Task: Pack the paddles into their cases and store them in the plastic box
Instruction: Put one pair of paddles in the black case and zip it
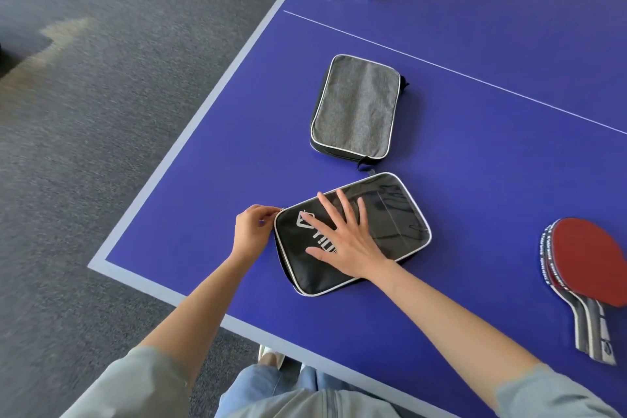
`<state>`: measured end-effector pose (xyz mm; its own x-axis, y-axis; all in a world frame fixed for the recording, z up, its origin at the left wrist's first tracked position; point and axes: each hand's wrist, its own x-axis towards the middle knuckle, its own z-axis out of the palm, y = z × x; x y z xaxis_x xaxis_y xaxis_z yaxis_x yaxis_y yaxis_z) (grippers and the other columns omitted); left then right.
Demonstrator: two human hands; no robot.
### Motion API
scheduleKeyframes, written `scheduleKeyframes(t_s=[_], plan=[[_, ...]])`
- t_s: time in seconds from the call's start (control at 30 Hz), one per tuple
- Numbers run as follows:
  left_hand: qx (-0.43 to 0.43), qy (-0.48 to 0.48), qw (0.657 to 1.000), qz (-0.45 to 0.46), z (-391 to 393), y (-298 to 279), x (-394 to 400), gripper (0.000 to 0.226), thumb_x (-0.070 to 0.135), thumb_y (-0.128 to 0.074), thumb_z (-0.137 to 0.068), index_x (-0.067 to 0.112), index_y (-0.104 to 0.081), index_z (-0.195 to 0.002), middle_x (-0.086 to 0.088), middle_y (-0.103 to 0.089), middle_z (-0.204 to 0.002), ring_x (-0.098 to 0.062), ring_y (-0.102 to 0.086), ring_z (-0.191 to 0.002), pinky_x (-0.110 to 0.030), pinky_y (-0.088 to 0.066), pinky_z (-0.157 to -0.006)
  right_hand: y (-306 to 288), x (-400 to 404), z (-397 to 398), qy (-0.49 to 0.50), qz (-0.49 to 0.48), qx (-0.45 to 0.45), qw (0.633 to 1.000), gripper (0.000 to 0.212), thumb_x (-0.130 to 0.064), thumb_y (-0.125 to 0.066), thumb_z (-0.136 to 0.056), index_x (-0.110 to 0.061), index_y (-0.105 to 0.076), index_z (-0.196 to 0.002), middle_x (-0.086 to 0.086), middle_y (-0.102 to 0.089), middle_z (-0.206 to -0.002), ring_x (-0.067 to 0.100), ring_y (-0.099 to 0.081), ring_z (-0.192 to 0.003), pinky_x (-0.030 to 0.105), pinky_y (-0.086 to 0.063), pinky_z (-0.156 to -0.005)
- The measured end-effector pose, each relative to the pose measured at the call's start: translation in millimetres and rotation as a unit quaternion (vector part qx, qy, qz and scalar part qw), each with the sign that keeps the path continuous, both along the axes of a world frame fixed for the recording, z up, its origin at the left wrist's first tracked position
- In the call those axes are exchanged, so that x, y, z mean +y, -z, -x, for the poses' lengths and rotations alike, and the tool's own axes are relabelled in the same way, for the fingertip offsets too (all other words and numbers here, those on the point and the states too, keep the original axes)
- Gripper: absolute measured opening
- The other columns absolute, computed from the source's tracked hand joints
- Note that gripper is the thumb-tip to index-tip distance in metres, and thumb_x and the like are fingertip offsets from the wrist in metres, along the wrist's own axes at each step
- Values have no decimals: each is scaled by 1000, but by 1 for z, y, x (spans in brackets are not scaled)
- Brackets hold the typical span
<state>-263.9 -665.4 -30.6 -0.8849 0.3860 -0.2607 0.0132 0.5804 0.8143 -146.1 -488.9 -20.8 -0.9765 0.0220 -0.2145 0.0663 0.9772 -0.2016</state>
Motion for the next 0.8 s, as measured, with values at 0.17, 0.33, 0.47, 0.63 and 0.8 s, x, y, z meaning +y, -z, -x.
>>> scheduleKeyframes(t_s=[0.17, 0.33, 0.47, 0.63, 0.8], plan=[[15, -21, 1000, -3, -3, -2, 1, 13, 8, -61, -88, 11, -74, -89, 0, -71, -84, -10, -64, -76, -12, -45, -67, 2, -1, 0, -7, -10, 24, 1000, 62, -69, -25, -89, -48, -10, -145, -5, 8, -160, 31, 14, -146, 61, 6, -112], [87, 36, 995, 18, -3, -4, -9, 10, 4, -66, -84, 5, -74, -89, -6, -70, -80, -15, -60, -69, -16, -44, -64, 8, -10, -2, 3, -37, 59, 998, 58, -66, -24, -91, -45, -18, -146, -6, -6, -160, 30, 0, -147, 63, -4, -114], [116, 91, 988, 36, 11, -7, -17, 6, 3, -68, -82, 3, -74, -85, -10, -68, -79, -17, -57, -64, -23, -44, -63, 10, -12, 1, 15, -46, 57, 997, 57, -66, -25, -91, -47, -19, -145, -7, -7, -160, 29, -2, -148, 62, -5, -114], [150, 134, 978, 50, 16, -11, -25, 8, 3, -66, -84, 2, -74, -86, -10, -68, -80, -16, -56, -63, -25, -45, -63, 12, -13, 1, 29, -53, 65, 996, 54, -64, -27, -91, -49, -23, -143, -7, -10, -160, 27, -5, -148, 60, -6, -115], [175, 146, 972, 54, 9, -15, -35, 8, 2, -67, -83, 2, -75, -85, -8, -70, -80, -14, -56, -60, -23, -46, -62, 13, -15, 1, 47, -58, 76, 994, 54, -62, -30, -90, -49, -23, -142, -5, -13, -159, 26, -9, -147, 59, -9, -115]])
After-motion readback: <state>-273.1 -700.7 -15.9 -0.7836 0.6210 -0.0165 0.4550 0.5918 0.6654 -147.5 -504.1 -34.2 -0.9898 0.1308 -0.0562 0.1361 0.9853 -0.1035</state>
